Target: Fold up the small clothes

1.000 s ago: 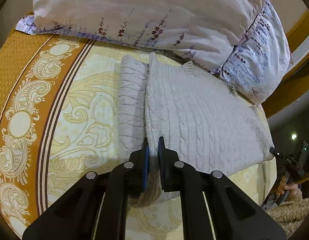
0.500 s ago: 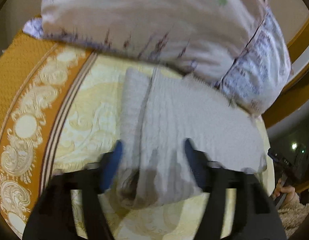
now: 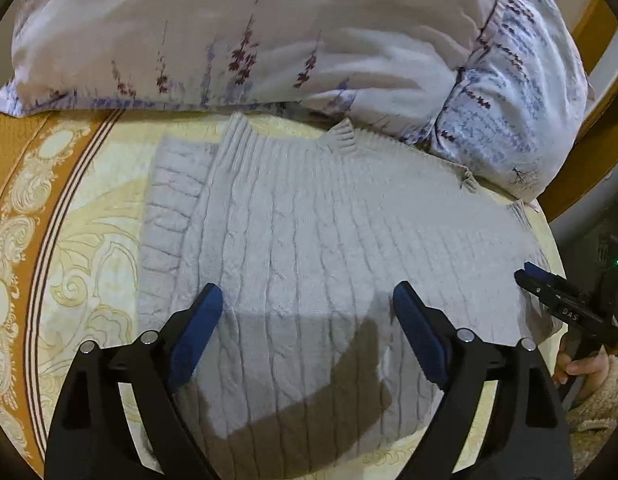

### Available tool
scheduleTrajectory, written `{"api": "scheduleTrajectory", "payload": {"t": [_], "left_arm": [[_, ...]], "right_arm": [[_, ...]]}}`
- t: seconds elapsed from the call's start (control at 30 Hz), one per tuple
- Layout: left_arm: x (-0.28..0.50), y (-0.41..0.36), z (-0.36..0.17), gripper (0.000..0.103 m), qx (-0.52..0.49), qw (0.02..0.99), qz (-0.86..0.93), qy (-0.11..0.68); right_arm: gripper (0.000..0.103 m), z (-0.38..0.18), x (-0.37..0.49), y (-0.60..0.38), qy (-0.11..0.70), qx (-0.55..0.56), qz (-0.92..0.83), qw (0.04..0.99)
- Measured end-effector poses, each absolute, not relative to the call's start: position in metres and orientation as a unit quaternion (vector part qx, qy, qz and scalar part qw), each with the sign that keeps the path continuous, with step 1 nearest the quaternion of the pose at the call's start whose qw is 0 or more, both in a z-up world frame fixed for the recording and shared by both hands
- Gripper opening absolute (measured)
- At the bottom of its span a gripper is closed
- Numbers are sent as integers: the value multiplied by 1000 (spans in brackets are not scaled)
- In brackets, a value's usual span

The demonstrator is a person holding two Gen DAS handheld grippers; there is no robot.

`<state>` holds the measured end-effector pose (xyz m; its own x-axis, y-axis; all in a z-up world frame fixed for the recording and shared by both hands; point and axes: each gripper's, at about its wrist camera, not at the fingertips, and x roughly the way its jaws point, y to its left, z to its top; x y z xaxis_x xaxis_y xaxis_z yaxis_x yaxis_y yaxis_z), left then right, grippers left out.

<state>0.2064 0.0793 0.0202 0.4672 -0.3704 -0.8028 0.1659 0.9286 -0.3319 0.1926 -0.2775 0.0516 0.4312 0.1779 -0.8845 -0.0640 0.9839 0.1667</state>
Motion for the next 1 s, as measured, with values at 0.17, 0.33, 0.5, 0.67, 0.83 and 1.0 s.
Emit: {"api": "scheduleTrajectory", "payload": {"t": [0.17,0.33,0.5,0.67,0.83,1.0], "left_arm": [[205,116,36,89,-183,859,-142,457],[221,156,25,85,-237,838,-109,479],[238,167,6,84,-267,802,-129,519],[248,160,6,85,-250,797,-147,530],[257,158,3,84,-275,785,-175,527],[259,165,-7,53,-336,763,-182,522]], "right_arm": [[67,65,194,-280,522,91,81,844],[70,64,201,-270,526,86,94,841],[74,63,202,-260,529,73,103,839],[79,59,203,-255,530,68,106,838],[82,59,203,-254,530,70,109,838],[83,58,203,-254,529,73,111,838]]}}
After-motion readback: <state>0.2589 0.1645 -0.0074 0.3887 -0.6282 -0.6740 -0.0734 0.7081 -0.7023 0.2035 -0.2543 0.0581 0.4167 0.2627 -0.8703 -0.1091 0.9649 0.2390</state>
